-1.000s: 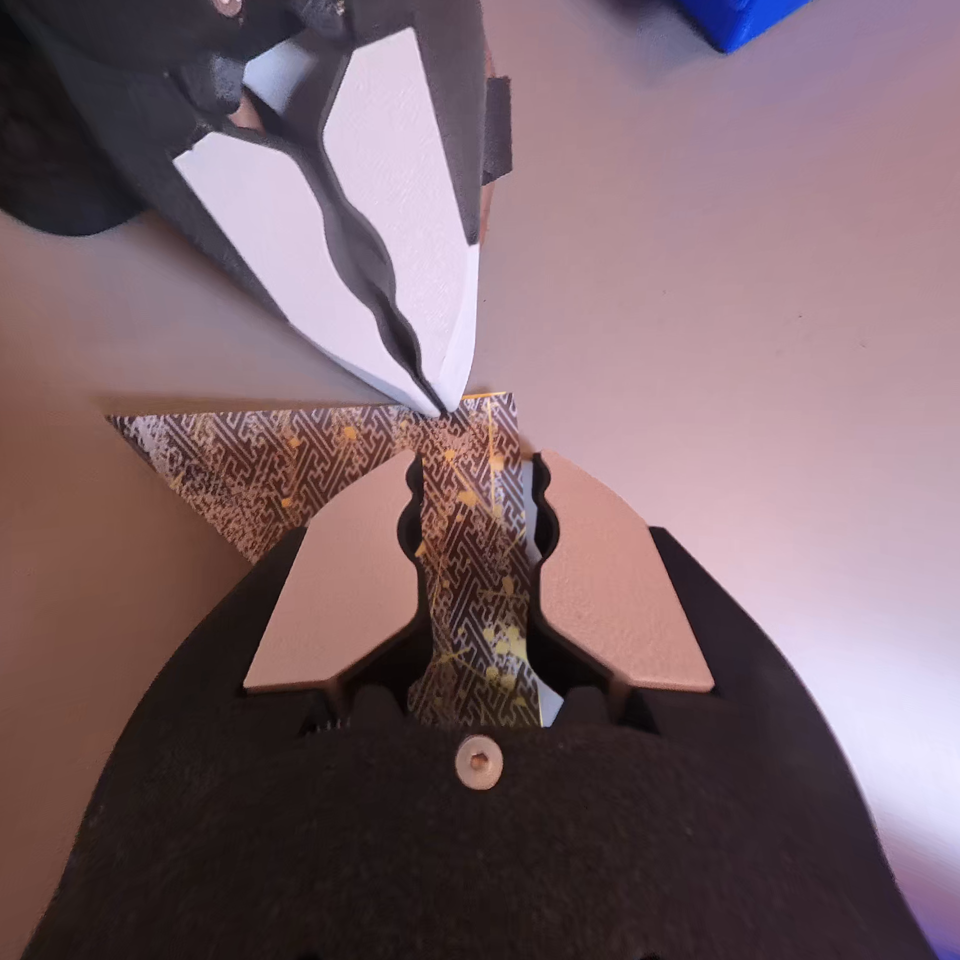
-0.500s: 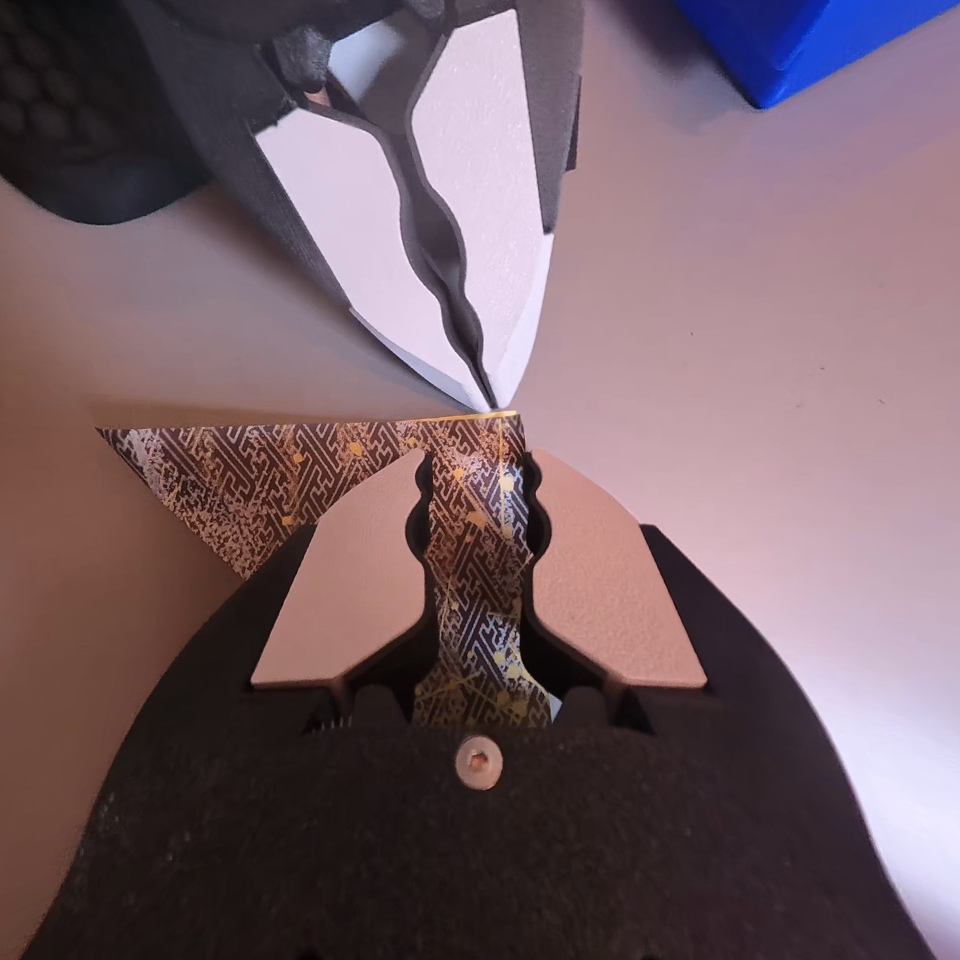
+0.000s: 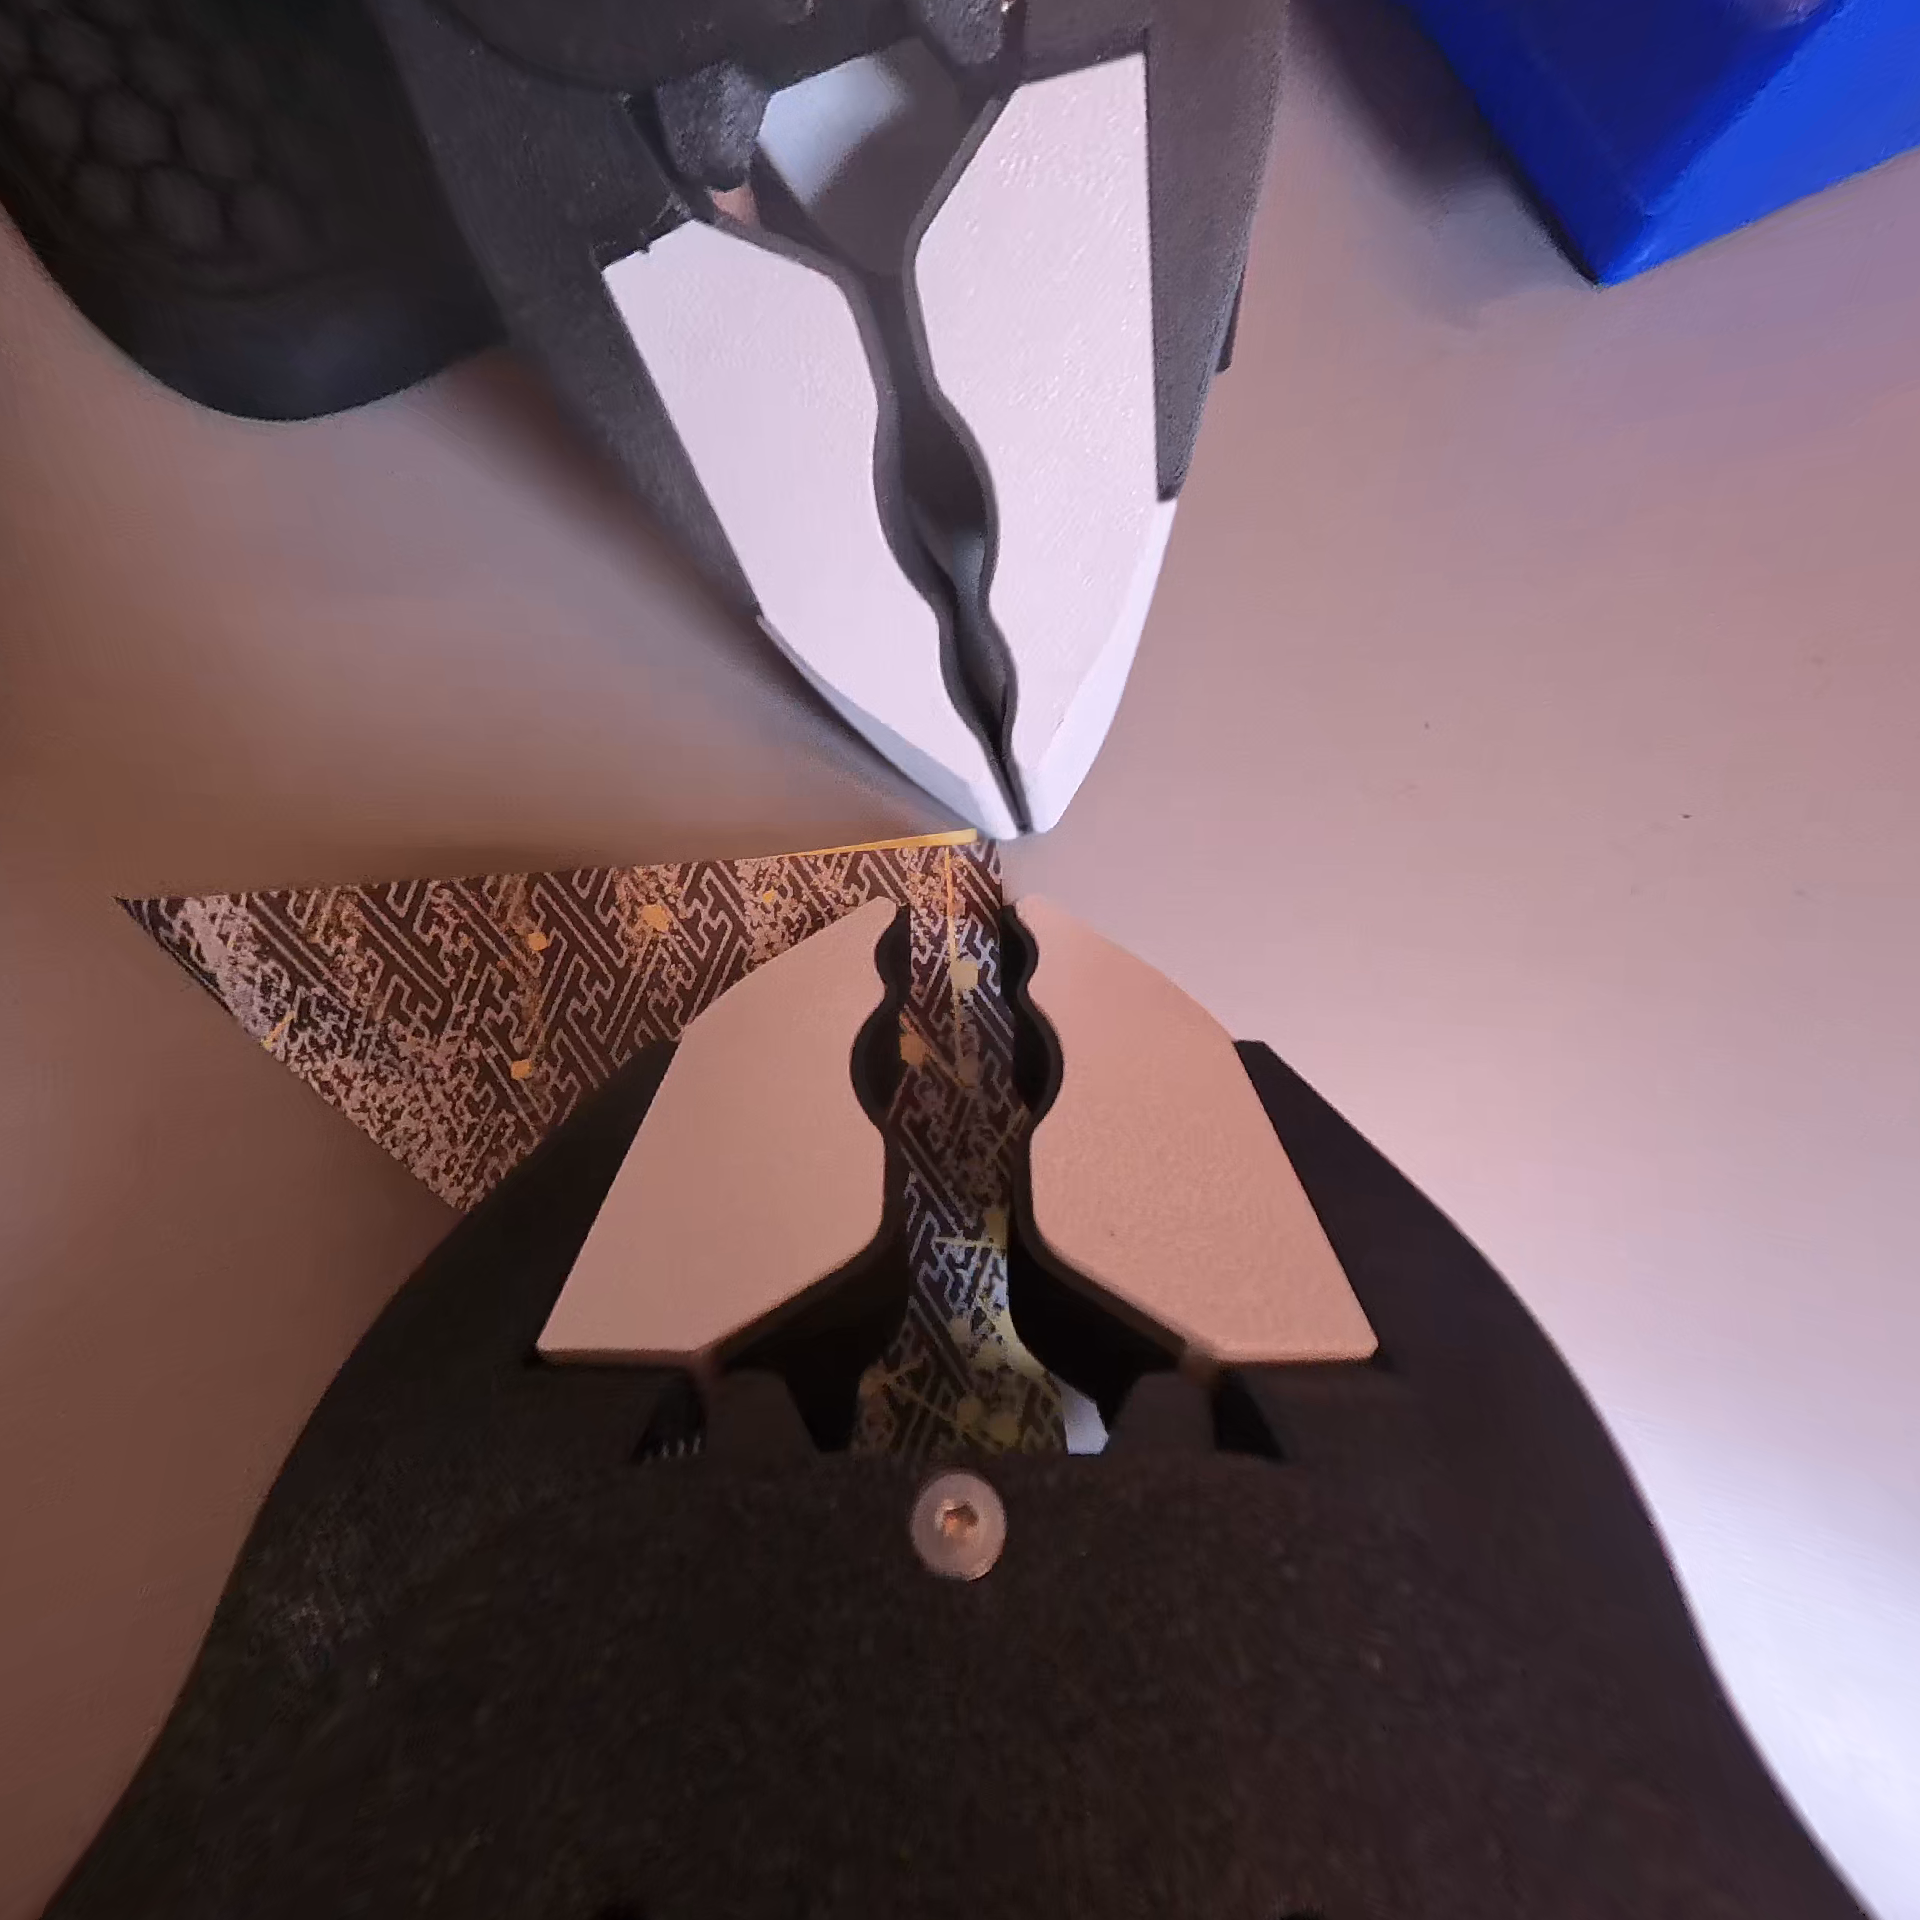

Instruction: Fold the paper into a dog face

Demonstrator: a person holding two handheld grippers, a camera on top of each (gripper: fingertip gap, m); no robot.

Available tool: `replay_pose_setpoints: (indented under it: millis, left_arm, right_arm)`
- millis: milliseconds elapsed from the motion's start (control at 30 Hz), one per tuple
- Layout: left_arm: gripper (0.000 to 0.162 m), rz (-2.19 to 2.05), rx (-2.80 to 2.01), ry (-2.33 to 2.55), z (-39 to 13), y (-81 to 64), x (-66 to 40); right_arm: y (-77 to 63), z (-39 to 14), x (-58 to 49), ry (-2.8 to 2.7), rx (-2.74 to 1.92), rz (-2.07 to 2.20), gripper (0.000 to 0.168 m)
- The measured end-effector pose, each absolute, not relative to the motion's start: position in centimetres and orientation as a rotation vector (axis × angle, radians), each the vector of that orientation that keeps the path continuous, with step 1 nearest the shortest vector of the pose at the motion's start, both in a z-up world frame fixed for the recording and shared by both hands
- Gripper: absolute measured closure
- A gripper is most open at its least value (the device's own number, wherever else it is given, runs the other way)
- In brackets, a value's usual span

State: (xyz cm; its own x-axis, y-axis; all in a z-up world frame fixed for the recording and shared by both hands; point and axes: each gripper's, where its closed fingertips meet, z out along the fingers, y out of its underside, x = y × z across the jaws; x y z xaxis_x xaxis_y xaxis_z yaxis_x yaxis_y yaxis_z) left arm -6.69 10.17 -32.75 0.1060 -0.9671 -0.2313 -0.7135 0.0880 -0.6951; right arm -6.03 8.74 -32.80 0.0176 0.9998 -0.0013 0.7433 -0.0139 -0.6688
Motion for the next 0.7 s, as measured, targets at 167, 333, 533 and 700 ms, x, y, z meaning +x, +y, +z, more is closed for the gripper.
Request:
replay_pose_setpoints:
  millis: [167,333,533,700]
  left_arm:
    - [0.162,-0.537,-1.661,1.727,-32.7,9.2,-7.3]
    - [0.162,-0.564,-1.640,1.745,-32.7,8.5,-7.0]
    - [0.162,-0.548,-1.632,1.746,-32.8,8.7,-6.6]
    - [0.162,-0.512,-1.640,1.759,-32.8,8.8,-6.4]
  right_arm:
    - [8.7,-32.8,-6.0,-1.778,-1.791,0.670,0.153]
    - [8.8,-32.8,-6.0,-1.779,-1.784,0.660,0.153]
    - [8.6,-32.8,-6.1,-1.788,-1.772,0.663,0.153]
    - [8.3,-32.8,-6.2,-1.805,-1.758,0.677,0.154]
